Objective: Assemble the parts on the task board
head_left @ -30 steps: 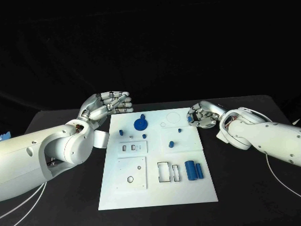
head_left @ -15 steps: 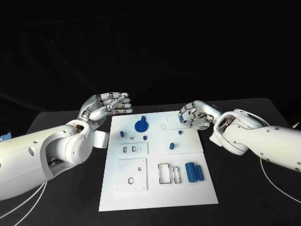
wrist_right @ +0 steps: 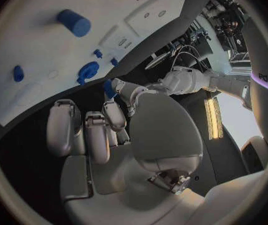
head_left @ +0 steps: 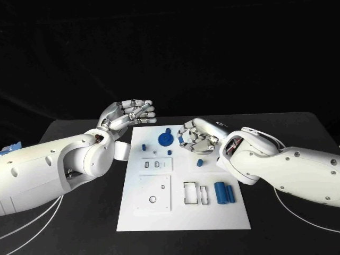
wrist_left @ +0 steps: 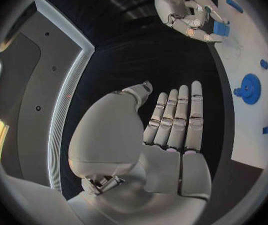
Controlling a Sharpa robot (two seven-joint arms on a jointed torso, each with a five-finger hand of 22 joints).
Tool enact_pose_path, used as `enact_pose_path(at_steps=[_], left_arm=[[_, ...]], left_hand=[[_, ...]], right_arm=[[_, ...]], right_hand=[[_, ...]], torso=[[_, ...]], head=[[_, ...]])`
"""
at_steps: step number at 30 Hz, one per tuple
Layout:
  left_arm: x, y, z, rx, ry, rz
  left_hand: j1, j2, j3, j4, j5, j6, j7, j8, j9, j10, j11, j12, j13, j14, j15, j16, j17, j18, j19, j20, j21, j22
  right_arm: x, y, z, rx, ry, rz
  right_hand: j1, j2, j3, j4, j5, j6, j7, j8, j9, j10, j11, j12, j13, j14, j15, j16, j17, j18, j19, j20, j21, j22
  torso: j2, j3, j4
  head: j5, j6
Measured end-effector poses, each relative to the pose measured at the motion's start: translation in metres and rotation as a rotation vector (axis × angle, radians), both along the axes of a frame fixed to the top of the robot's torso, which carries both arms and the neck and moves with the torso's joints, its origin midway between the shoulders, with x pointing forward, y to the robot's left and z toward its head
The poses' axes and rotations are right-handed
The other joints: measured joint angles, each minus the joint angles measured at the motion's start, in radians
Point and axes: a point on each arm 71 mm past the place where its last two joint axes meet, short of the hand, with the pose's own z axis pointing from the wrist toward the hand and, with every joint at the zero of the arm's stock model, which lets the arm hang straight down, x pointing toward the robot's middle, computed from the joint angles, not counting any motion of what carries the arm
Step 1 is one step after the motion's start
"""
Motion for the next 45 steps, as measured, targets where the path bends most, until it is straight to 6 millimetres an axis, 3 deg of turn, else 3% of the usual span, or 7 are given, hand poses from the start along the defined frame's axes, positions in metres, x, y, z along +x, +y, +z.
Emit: enact_pose_path(at_steps=[9,10,16,22,23,45], left_arm=[[0.001,0.000,-0.001,0.000,0.001,0.002],[0.001,0.000,-0.001,0.000,0.001,0.002],[0.001,-0.001,0.000,-0.001,0.000,0.001],[0.001,-0.001,0.000,-0.002,0.000,0.002],[0.001,-0.001,0.000,-0.002,0.000,0.002],[0.001,-0.001,0.000,-0.003,0.000,0.000]], left_hand=[[0.000,0.000,0.000,0.000,0.000,0.000,0.000,0.000,0.000,0.000,0.000,0.000,0.000,0.000,0.000,0.000,0.000,0.000,0.000,0.000,0.000,0.000],[0.000,0.000,0.000,0.000,0.000,0.000,0.000,0.000,0.000,0.000,0.000,0.000,0.000,0.000,0.000,0.000,0.000,0.000,0.000,0.000,0.000,0.000],[0.000,0.000,0.000,0.000,0.000,0.000,0.000,0.000,0.000,0.000,0.000,0.000,0.000,0.000,0.000,0.000,0.002,0.000,0.000,0.000,0.000,0.000],[0.000,0.000,0.003,-0.003,0.000,0.000,0.000,0.000,0.000,0.000,0.000,0.000,0.000,0.000,0.000,0.000,0.002,0.000,0.000,0.000,0.000,0.000],[0.000,0.000,0.003,-0.003,0.000,0.000,0.000,0.000,0.000,0.000,0.000,0.000,0.000,0.000,0.000,0.000,0.002,0.000,0.000,0.000,0.000,0.000],[0.000,0.000,0.003,-0.003,0.000,0.000,0.000,0.000,0.000,0.000,0.000,-0.004,0.000,0.000,0.000,0.000,0.002,0.000,0.000,0.000,0.000,-0.001]], right_arm=[[-0.009,0.040,-0.016,-0.038,0.032,0.042],[-0.010,0.042,-0.018,-0.043,0.037,0.043],[-0.012,0.057,-0.035,-0.078,0.063,0.044],[-0.012,0.066,-0.047,-0.110,0.075,0.039],[-0.013,0.067,-0.048,-0.113,0.076,0.039],[-0.012,0.074,-0.060,-0.167,0.069,0.030]], right_hand=[[0.000,-0.006,0.000,0.000,0.000,-0.003,0.000,0.001,0.001,0.000,0.000,-0.004,-0.001,0.000,0.000,0.000,0.000,0.000,0.000,0.000,-0.005,-0.004],[-0.002,-0.008,0.000,0.000,0.000,-0.003,0.000,0.018,0.001,0.000,0.000,-0.004,-0.001,0.000,0.000,0.000,0.000,0.000,0.000,0.000,-0.005,-0.004],[-0.006,-0.012,0.000,0.000,-0.001,-0.005,0.001,0.030,0.001,-0.004,0.004,-0.004,-0.001,0.000,0.000,0.000,0.000,0.000,-0.004,-0.004,-0.005,-0.006],[-0.011,-0.017,0.000,0.000,-0.002,-0.009,0.001,0.035,0.001,-0.007,0.001,-0.004,-0.001,0.000,0.000,0.000,0.000,0.000,-0.004,-0.004,-0.005,-0.006],[-0.011,-0.017,0.000,0.000,-0.002,-0.009,0.002,0.050,0.001,-0.007,0.001,-0.004,-0.001,0.000,0.000,0.000,0.000,0.000,-0.004,-0.004,-0.005,-0.006],[-0.017,-0.023,-0.001,0.000,0.000,-0.011,-0.004,0.064,0.001,-0.007,0.001,-0.004,-0.002,0.000,0.000,0.000,0.000,0.000,-0.004,-0.003,-0.010,-0.008]], torso=[[0.002,0.0013,-0.0015],[0.002,0.0017,-0.0012],[0.002,0.0020,0.0011],[0.003,0.0019,0.0017],[0.003,0.0019,0.0017],[0.002,0.0036,0.0000]], head=[[0.019,-0.008],[0.020,-0.009],[0.029,-0.015],[0.036,-0.021],[0.037,-0.022],[0.046,-0.029]])
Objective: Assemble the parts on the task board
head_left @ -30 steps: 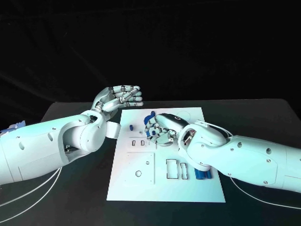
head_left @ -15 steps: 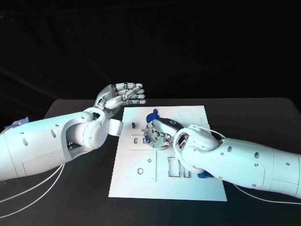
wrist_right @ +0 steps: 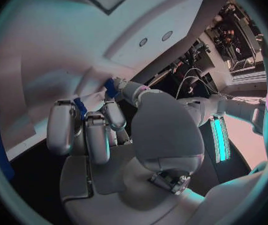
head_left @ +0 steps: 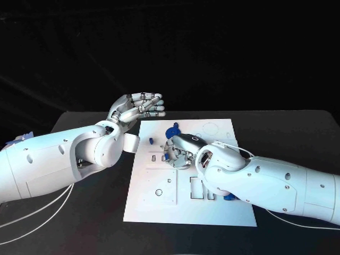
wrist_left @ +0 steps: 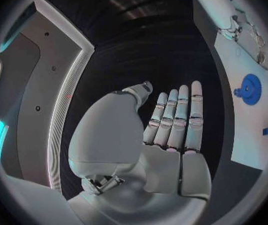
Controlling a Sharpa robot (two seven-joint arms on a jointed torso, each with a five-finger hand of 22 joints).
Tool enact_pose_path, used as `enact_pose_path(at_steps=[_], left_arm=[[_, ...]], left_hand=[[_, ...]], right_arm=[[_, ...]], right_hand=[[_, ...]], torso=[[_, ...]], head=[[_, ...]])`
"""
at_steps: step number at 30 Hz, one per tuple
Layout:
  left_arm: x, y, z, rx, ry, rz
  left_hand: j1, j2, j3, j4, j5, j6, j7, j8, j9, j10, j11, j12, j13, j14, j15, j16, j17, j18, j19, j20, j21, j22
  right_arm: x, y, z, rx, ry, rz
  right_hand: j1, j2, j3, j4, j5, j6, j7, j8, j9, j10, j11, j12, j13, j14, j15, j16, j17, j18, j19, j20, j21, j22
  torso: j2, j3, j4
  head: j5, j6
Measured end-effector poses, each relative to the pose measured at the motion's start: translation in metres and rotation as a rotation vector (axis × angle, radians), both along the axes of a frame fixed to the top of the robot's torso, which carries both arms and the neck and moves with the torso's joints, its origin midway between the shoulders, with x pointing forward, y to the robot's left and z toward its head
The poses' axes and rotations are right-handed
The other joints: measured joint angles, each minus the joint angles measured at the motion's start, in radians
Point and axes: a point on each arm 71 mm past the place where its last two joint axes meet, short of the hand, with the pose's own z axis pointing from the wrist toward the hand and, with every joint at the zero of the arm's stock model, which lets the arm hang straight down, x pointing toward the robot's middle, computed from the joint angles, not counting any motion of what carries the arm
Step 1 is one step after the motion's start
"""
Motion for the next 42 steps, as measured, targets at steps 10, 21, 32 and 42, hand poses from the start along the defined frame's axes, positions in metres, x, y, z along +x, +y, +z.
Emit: enact_pose_path(at_steps=[10,21,32,42], left_arm=[[0.0000,0.0001,0.0000,0.000,0.000,0.000],[0.0000,0.0003,0.0000,0.000,0.000,0.001],[0.0001,0.0005,-0.0001,0.000,0.001,0.001],[0.0001,0.0006,-0.0001,0.000,0.001,0.001]], left_hand=[[0.000,0.000,0.000,0.000,0.000,0.000,0.000,0.000,0.000,0.000,0.000,0.000,0.000,0.000,0.000,0.000,0.000,0.000,0.000,0.000,0.000,0.000],[0.000,0.000,0.000,0.000,0.000,0.000,0.000,0.000,0.000,0.000,0.000,0.000,0.000,0.000,0.000,0.000,0.000,0.000,0.000,0.000,0.000,0.000],[0.000,0.000,0.000,0.000,0.000,0.000,0.000,0.000,0.000,0.007,0.000,0.000,0.000,0.000,0.000,0.000,0.002,0.000,0.000,0.000,0.000,-0.001],[0.000,0.000,0.000,0.000,0.000,0.000,0.000,0.000,0.000,0.007,0.000,0.000,0.000,0.000,0.000,0.000,0.002,0.000,0.000,0.000,0.000,-0.001]], right_arm=[[0.0024,-0.0006,-0.0005,-0.005,-0.006,-0.004],[0.0026,-0.0013,-0.0008,-0.009,-0.012,-0.003],[0.0023,-0.0015,-0.0010,-0.013,-0.015,0.000],[0.0022,-0.0022,-0.0026,-0.016,-0.013,-0.001]], right_hand=[[-0.004,-0.004,-0.003,0.002,0.000,-0.002,-0.002,0.006,0.001,0.000,0.000,0.000,-0.002,0.000,0.000,0.000,0.000,0.000,0.000,0.000,-0.004,-0.003],[-0.009,-0.009,-0.004,0.002,0.000,-0.005,-0.002,0.014,0.015,-0.008,0.000,-0.006,-0.006,0.000,0.000,0.000,0.001,0.000,0.000,0.000,-0.004,-0.004],[-0.011,-0.011,-0.004,0.002,0.000,-0.011,0.000,0.014,0.030,-0.011,0.003,-0.010,-0.013,0.000,0.000,0.000,0.001,0.000,0.000,0.000,-0.008,-0.009],[-0.033,-0.033,-0.026,0.010,0.000,-0.038,0.017,0.005,0.020,-0.029,0.014,-0.022,-0.026,0.000,0.000,0.000,0.001,0.000,-0.011,0.004,-0.018,-0.016]], torso=[[0.000,0.0006,-0.0006],[0.000,0.0006,-0.0007],[0.000,0.0010,-0.0012],[0.000,0.0007,-0.0006]], head=[[0.002,-0.002],[0.002,-0.003],[0.002,-0.005],[0.001,-0.006]])
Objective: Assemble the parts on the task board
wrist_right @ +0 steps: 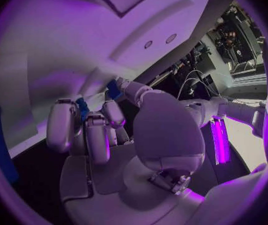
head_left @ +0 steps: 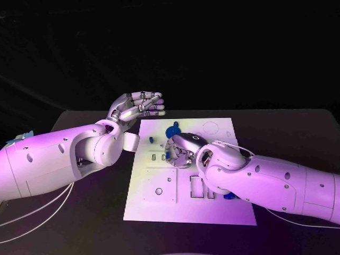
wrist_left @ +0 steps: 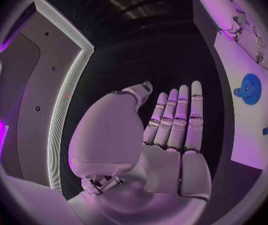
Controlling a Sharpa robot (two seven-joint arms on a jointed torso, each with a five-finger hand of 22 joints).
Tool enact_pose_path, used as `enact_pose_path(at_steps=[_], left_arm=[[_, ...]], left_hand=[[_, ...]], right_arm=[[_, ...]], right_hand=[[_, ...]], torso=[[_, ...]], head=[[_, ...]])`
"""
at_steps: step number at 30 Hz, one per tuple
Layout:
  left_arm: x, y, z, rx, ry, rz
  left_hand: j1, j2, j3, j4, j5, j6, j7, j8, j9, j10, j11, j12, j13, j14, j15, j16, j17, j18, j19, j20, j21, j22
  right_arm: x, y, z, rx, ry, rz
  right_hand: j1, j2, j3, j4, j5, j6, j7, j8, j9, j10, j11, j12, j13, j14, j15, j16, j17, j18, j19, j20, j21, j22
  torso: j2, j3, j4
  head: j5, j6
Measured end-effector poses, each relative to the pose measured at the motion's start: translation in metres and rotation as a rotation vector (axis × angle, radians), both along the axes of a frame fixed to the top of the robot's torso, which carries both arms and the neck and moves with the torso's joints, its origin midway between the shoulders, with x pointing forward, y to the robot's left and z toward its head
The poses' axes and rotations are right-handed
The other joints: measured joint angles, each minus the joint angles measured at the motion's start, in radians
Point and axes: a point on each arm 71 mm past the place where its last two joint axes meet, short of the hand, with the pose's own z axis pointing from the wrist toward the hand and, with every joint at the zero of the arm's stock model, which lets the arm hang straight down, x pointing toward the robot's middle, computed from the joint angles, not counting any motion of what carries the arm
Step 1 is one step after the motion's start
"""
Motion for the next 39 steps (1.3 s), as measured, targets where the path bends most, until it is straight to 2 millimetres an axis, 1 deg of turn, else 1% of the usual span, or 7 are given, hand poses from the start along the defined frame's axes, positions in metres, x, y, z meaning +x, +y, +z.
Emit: enact_pose_path(at_steps=[11,18,21,24,33,36,39], left_arm=[[0.000,0.000,0.000,0.000,0.000,0.001],[0.000,0.000,0.000,0.001,0.001,0.001],[0.001,0.000,0.000,0.001,0.001,0.001],[0.001,0.001,0.000,0.001,0.001,0.002],[0.002,0.003,-0.001,0.006,0.006,0.010],[0.004,0.006,-0.003,0.016,0.015,0.014],[0.006,0.009,-0.005,0.041,0.029,0.015]], left_hand=[[0.000,0.000,0.000,0.000,0.000,0.000,0.000,0.000,0.000,0.000,0.000,0.000,0.000,0.000,0.000,0.000,0.000,0.000,0.000,0.000,0.000,0.000],[0.000,0.000,0.002,-0.002,0.000,0.000,0.000,0.000,0.000,0.000,0.000,-0.004,0.000,-0.002,-0.002,-0.003,0.000,0.000,0.000,0.000,0.000,0.000],[0.000,0.000,0.004,-0.004,0.000,0.000,0.000,0.000,0.000,0.000,0.000,-0.007,0.000,-0.004,-0.004,-0.004,0.001,0.000,0.000,0.000,0.000,0.000],[0.000,0.000,0.004,-0.004,0.000,0.000,0.000,0.000,0.000,0.000,0.000,-0.007,0.000,-0.004,-0.004,-0.004,0.001,0.000,0.000,0.000,0.000,0.000],[0.000,0.000,0.004,-0.004,0.000,0.000,0.000,0.000,0.000,0.000,0.000,-0.007,0.000,-0.004,-0.004,-0.004,0.002,0.000,0.000,0.000,0.000,-0.001],[-0.016,-0.008,0.004,-0.004,0.000,0.000,0.000,-0.006,0.000,0.000,0.000,-0.016,0.000,0.021,-0.009,0.008,0.015,0.000,0.017,-0.002,0.007,0.001],[-0.043,-0.014,-0.013,0.003,0.000,0.010,0.002,-0.006,0.004,0.044,-0.018,-0.016,0.006,0.107,-0.035,0.073,0.057,0.000,0.083,-0.030,0.055,0.021]], right_arm=[[0.000,-0.001,-0.001,-0.002,0.001,-0.002],[0.001,-0.001,-0.001,0.000,0.001,-0.002],[0.001,-0.001,-0.002,0.002,0.000,-0.002],[0.001,-0.001,-0.002,0.004,-0.001,0.000],[0.000,-0.009,0.002,0.050,-0.023,-0.002],[-0.002,-0.018,0.008,0.089,-0.041,-0.001],[-0.001,-0.029,0.019,0.141,-0.056,0.010]], right_hand=[[-0.005,-0.005,-0.013,0.007,-0.002,-0.020,0.009,-0.006,-0.010,-0.028,0.007,-0.017,-0.022,0.000,0.000,-0.004,0.000,0.000,-0.005,0.005,-0.015,-0.010],[-0.044,-0.044,-0.077,0.037,-0.018,-0.058,0.017,-0.022,-0.025,-0.070,0.015,-0.048,-0.061,0.003,0.011,-0.008,0.000,0.000,-0.016,0.016,-0.038,-0.029],[-0.067,-0.067,-0.127,0.067,-0.018,-0.073,0.017,-0.024,-0.030,-0.080,0.016,-0.050,-0.072,0.004,0.011,-0.012,0.000,0.000,-0.016,0.016,-0.045,-0.032],[-0.075,-0.075,-0.169,0.093,-0.018,-0.087,0.019,-0.027,-0.033,-0.087,0.019,-0.056,-0.081,0.000,0.015,-0.012,0.000,0.000,-0.020,0.020,-0.051,-0.037],[-0.050,-0.064,-0.255,0.149,-0.018,-0.110,0.027,-0.033,-0.044,-0.100,0.025,-0.056,-0.088,0.003,0.018,-0.012,0.000,0.000,-0.023,0.023,-0.059,-0.039],[-0.006,-0.042,-0.271,0.155,-0.018,-0.122,0.033,-0.039,-0.052,-0.100,0.025,-0.049,-0.084,0.000,0.022,-0.015,0.000,0.000,-0.023,0.023,-0.063,-0.039],[0.039,-0.011,-0.271,0.155,-0.018,-0.118,0.029,-0.039,-0.054,-0.096,0.028,-0.048,-0.082,0.000,0.022,-0.021,0.000,0.000,-0.026,0.026,-0.075,-0.048]], torso=[[0.000,-0.0005,0.0003],[0.001,-0.0005,0.0003],[0.001,-0.0004,-0.0001],[0.000,-0.0003,-0.0001],[-0.001,-0.0003,-0.0013],[-0.003,-0.0007,-0.0022],[-0.005,-0.0024,-0.0044]], head=[[0.000,-0.001],[0.000,-0.001],[0.000,-0.001],[0.000,-0.001],[-0.003,0.003],[-0.004,0.007],[-0.005,0.011]])
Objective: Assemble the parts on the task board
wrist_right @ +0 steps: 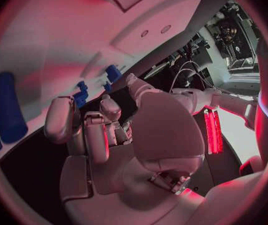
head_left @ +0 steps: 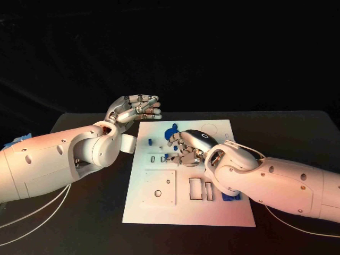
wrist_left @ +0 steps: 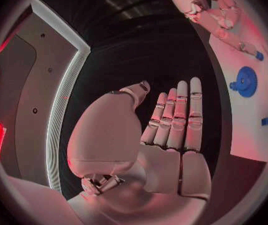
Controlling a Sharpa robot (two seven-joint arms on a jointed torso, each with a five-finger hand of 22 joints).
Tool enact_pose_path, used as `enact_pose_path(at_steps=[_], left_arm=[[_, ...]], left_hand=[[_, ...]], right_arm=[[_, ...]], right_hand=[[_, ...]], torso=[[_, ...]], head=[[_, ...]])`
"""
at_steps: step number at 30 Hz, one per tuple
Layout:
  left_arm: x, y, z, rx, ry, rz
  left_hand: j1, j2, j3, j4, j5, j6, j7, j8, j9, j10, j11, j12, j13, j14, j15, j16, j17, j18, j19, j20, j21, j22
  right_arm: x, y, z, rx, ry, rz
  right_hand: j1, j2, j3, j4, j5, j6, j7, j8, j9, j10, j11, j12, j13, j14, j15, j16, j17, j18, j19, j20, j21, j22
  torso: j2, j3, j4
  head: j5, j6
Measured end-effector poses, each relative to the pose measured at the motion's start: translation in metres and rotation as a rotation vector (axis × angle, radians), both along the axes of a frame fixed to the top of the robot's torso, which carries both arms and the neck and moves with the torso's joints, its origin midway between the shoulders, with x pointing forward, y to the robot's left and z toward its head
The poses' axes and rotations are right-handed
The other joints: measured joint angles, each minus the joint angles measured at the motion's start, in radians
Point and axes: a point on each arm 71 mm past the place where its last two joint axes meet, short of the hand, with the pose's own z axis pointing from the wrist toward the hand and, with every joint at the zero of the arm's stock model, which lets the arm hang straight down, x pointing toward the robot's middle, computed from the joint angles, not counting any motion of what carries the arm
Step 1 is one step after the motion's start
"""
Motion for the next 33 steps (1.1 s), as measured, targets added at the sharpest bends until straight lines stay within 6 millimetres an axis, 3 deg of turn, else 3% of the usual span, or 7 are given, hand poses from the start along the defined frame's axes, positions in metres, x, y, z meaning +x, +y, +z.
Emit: enact_pose_path(at_steps=[5,8,10,11,14,21,33], left_arm=[[0.006,0.006,-0.007,0.091,0.035,-0.012],[0.010,0.008,-0.013,0.171,0.068,-0.032],[0.012,0.009,-0.017,0.231,0.091,-0.052],[0.013,0.009,-0.019,0.264,0.102,-0.064],[0.014,0.008,-0.026,0.388,0.141,-0.117],[0.010,0.000,-0.041,0.673,0.226,-0.230],[0.009,-0.016,-0.053,1.018,0.325,-0.299]], left_hand=[[-0.060,-0.003,-0.045,0.043,0.000,0.027,0.000,0.016,0.016,0.097,-0.032,0.047,0.029,0.144,-0.045,0.172,0.106,0.000,0.108,-0.044,0.103,0.050],[-0.062,-0.004,-0.071,0.066,0.006,0.053,-0.025,0.062,0.046,0.164,-0.065,0.152,0.097,0.225,-0.081,0.391,0.255,0.000,0.186,-0.083,0.229,0.118],[-0.055,0.003,-0.090,0.064,0.007,0.074,-0.047,0.132,0.092,0.182,-0.092,0.309,0.210,0.314,-0.108,0.695,0.556,0.000,0.222,-0.110,0.350,0.194],[-0.049,0.014,-0.106,0.078,0.015,0.045,-0.062,0.209,0.153,0.104,-0.112,0.496,0.363,0.337,-0.119,0.872,0.728,0.000,0.217,-0.127,0.500,0.334],[-0.081,0.041,-0.119,0.102,0.006,0.021,-0.077,0.311,0.231,0.050,-0.123,0.703,0.520,0.389,-0.129,1.015,0.893,-0.025,0.226,-0.130,0.703,0.573],[-0.218,0.058,-0.164,0.109,0.006,0.038,-0.111,0.419,0.318,0.178,-0.150,0.971,0.819,0.429,-0.151,1.117,0.994,-0.047,0.294,-0.153,0.879,0.826],[-0.267,0.059,-0.201,0.109,0.006,0.031,-0.119,0.453,0.359,0.186,-0.155,1.003,0.859,0.431,-0.157,1.120,0.994,-0.047,0.294,-0.154,0.894,0.849]], right_arm=[[0.011,-0.031,0.028,0.108,0.024,-0.006],[0.019,-0.055,0.043,0.177,0.060,-0.041],[0.022,-0.069,0.050,0.215,0.079,-0.060],[0.024,-0.075,0.053,0.232,0.087,-0.070],[0.029,-0.097,0.063,0.284,0.104,-0.104],[0.038,-0.130,0.073,0.370,0.132,-0.171],[0.044,-0.151,0.075,0.423,0.149,-0.220]], right_hand=[[0.022,0.014,0.002,-0.002,0.023,0.025,-0.004,0.016,0.000,0.000,0.000,0.004,-0.004,0.000,0.000,-0.008,0.000,0.000,-0.008,-0.002,-0.021,-0.014],[0.027,0.020,0.003,0.010,0.041,0.030,-0.009,0.026,-0.001,0.000,0.000,0.004,-0.007,0.000,0.000,-0.008,0.000,0.000,-0.008,-0.002,-0.021,-0.013],[0.022,0.025,0.003,0.014,0.045,0.030,-0.009,0.027,-0.001,0.000,0.000,0.004,-0.008,0.000,0.000,-0.008,0.000,0.000,-0.008,-0.002,-0.021,-0.012],[0.021,0.025,0.004,0.014,0.045,0.030,-0.009,0.027,-0.001,0.000,0.000,0.004,-0.008,0.000,0.000,-0.008,0.000,0.000,-0.008,-0.002,-0.021,-0.012],[0.020,0.026,0.001,0.017,0.045,0.033,-0.005,0.027,-0.001,-0.004,-0.004,0.004,-0.011,0.000,0.000,-0.008,0.000,0.000,-0.008,-0.002,-0.021,-0.012],[0.020,0.026,0.001,0.017,0.050,0.033,-0.005,0.027,-0.001,-0.004,-0.004,0.004,-0.014,0.000,0.000,-0.012,0.000,0.000,-0.008,-0.002,-0.025,-0.017],[0.020,0.026,-0.004,0.021,0.054,0.033,-0.005,0.027,-0.002,-0.007,-0.007,0.004,-0.019,0.000,0.000,-0.012,0.000,0.000,-0.012,-0.006,-0.030,-0.023]], torso=[[-0.010,-0.0056,-0.0052],[-0.018,-0.0101,-0.0086],[-0.024,-0.0133,-0.0115],[-0.027,-0.0145,-0.0128],[-0.037,-0.0179,-0.0167],[-0.056,-0.0238,-0.0199],[-0.068,-0.0275,-0.0133]], head=[[0.004,0.004],[0.008,0.005],[0.012,0.004],[0.014,0.002],[0.021,-0.003],[0.036,-0.017],[0.053,-0.044]])
